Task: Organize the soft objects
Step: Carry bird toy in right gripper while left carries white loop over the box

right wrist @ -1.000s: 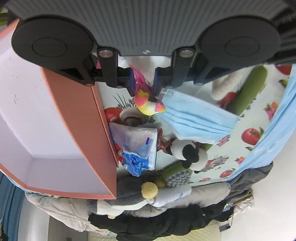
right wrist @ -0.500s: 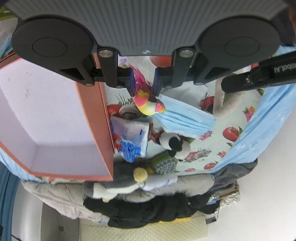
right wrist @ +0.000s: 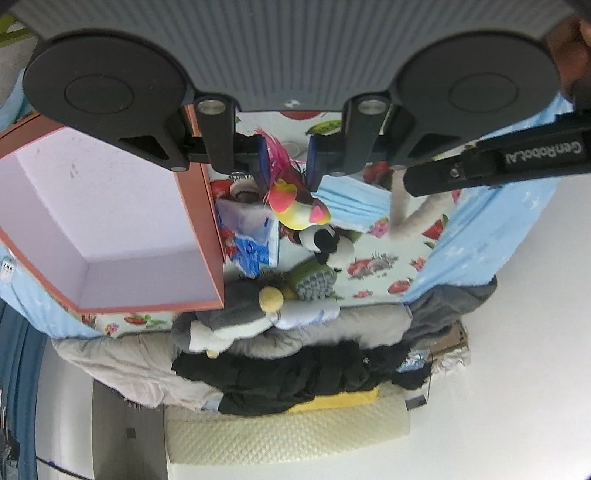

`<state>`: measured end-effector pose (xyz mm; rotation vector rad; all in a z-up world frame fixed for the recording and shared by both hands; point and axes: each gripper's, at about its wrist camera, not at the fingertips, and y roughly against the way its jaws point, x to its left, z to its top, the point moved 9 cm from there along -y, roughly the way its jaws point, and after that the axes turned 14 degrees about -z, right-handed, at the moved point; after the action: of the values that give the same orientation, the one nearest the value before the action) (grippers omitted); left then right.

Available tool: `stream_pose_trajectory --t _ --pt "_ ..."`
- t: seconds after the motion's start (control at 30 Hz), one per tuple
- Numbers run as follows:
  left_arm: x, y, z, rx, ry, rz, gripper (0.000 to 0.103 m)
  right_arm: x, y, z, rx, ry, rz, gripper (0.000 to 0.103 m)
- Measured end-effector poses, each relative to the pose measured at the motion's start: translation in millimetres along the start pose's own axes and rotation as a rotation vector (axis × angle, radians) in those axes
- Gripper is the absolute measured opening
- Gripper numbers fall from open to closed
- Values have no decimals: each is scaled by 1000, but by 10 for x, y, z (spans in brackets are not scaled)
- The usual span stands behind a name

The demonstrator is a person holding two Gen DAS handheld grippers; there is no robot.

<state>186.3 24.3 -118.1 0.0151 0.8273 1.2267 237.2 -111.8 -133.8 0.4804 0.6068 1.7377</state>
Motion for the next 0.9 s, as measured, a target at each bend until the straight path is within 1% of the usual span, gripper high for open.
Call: stream_pose_trajectory --t 0.17,0.37,0.6,0.63,0.77,0.9 --pt "-176 63 21 -15 -8 -32 12 -94 165 69 -37 -13 -4 24" --pt "-448 -81 -29 19 -42 -62 12 -383 286 43 -44 -52 -20 24" --pt "-853 -479 -91 82 -130 -124 12 -880 340 15 -42 -113 -99 24" --pt "-901 -558 -122 101 -139 -133 12 -938 332 3 -39 -117 -108 24" --pt "-1041 -831 -201 146 -184 -137 12 -1139 284 -23 -25 -140 -130 24" --pt "-1132 -1039 -143 171 -198 -158 12 -1325 208 31 -28 -158 -152 24"
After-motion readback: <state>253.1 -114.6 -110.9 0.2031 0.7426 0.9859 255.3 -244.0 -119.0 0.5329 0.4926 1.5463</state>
